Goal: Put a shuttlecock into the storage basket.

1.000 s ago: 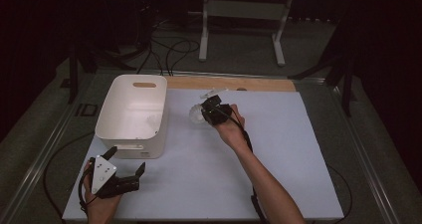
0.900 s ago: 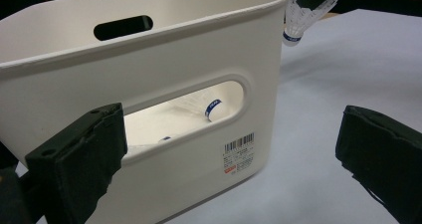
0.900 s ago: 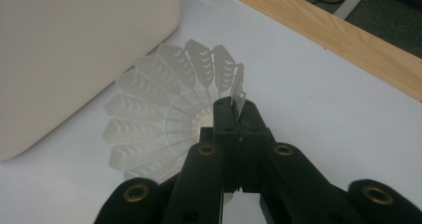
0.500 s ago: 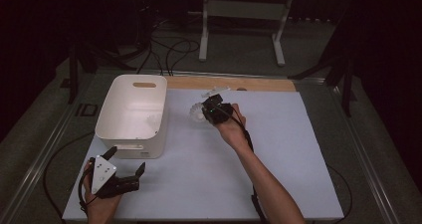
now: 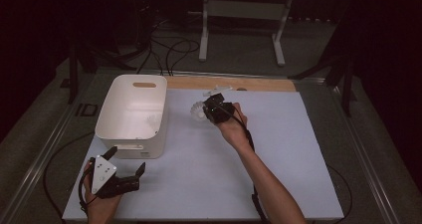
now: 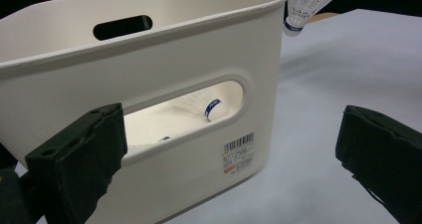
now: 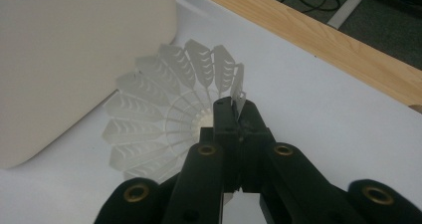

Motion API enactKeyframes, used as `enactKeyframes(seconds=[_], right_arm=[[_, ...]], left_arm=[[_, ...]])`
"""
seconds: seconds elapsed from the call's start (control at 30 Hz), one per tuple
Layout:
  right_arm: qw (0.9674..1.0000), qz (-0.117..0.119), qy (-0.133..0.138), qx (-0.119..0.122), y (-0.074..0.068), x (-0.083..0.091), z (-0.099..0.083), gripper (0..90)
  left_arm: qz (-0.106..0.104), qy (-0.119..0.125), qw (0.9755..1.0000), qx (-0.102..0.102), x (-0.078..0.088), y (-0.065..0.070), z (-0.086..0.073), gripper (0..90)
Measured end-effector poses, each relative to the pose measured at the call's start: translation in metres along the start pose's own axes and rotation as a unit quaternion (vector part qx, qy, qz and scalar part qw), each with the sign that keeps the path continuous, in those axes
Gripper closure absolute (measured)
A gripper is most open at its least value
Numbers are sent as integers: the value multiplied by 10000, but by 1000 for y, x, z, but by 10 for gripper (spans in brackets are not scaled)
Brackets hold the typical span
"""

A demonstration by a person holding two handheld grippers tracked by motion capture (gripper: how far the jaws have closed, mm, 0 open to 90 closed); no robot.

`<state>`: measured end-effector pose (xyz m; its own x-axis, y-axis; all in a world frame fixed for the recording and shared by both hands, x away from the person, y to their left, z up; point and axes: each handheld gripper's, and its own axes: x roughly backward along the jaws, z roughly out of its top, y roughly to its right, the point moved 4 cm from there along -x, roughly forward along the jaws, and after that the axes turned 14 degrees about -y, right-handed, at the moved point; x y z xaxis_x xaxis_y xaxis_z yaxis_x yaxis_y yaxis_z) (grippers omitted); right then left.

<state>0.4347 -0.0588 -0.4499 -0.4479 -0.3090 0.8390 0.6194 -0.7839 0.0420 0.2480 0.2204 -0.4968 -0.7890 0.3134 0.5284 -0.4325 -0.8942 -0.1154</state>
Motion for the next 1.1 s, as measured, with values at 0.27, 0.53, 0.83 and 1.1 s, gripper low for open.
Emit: enactKeyframes(seconds=[0.27,0.53,0.83,1.1], right_arm=[[10000,25,42,-9,1,3,0,893],[9999,27,113,-21,2,8,1,893],[9999,38,164,-25,2,12,2,893],[9997,51,236,22,0,17,4,893]], left_arm=[[-7,-5,10000,6,0,0,0,2],[-8,-12,10000,2,0,0,0,2],[-4,-7,10000,9,0,0,0,2],[2,-11,10000,8,0,0,0,2]])
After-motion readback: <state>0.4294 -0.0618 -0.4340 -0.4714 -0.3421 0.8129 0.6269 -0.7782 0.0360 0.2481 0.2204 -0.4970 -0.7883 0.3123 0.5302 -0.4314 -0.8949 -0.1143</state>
